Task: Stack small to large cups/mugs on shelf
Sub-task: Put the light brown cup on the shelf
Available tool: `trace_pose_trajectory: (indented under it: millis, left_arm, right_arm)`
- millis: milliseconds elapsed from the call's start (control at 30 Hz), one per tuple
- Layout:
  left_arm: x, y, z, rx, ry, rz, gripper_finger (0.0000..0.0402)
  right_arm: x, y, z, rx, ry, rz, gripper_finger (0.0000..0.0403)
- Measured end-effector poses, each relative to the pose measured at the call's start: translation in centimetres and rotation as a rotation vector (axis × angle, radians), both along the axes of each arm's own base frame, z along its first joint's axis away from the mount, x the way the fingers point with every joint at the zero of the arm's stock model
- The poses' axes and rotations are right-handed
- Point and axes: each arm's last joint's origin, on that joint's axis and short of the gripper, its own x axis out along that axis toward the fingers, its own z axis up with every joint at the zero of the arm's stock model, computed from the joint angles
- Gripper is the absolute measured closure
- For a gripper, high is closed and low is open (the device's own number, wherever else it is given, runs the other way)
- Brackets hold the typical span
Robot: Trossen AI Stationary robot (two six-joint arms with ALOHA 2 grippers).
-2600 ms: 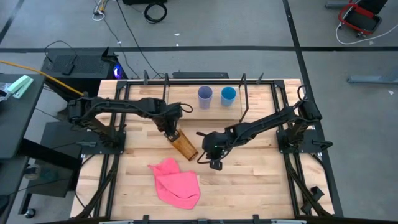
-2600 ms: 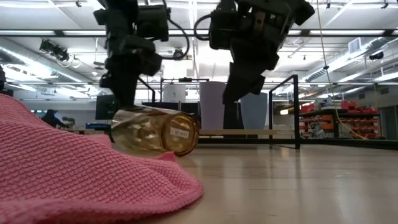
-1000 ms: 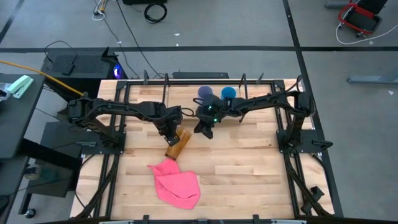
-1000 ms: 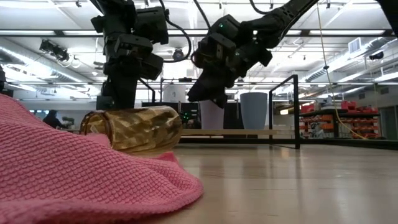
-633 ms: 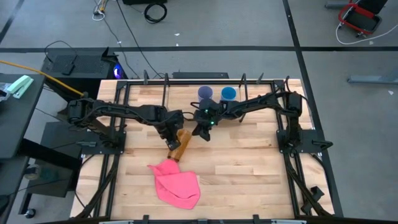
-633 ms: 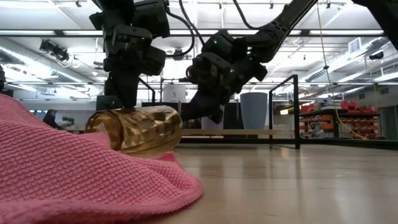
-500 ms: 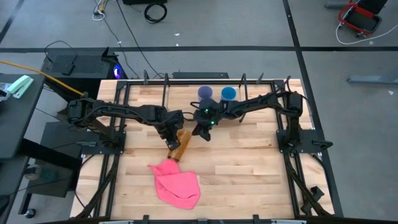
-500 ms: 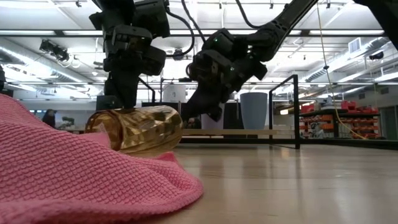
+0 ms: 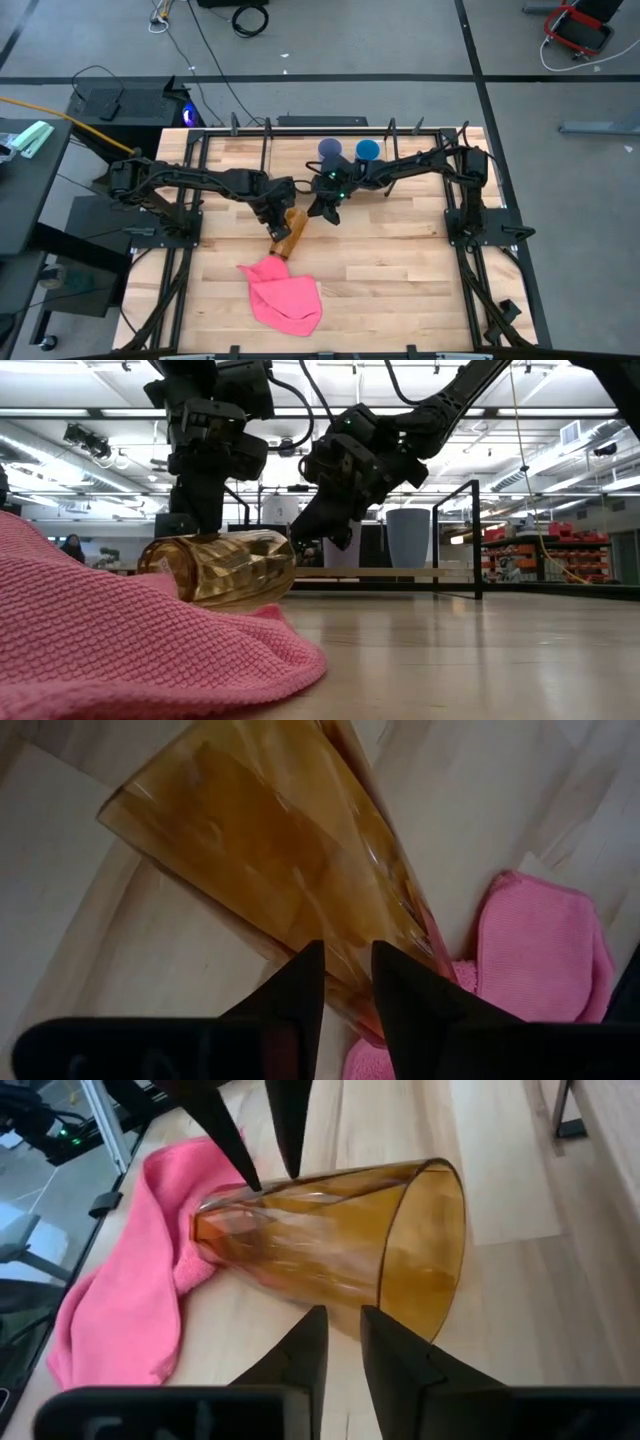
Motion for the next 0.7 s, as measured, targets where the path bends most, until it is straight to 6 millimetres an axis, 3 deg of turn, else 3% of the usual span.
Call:
trace_pose_trajectory:
  millis: [700]
  left_arm:
    - [0.4, -0.3, 0.2, -0.036, -0.057, -0.059, 0.0324]
  right_arm:
    - [0.6, -0.6, -0.9, 0.019, -0.018, 0.037, 0.0314]
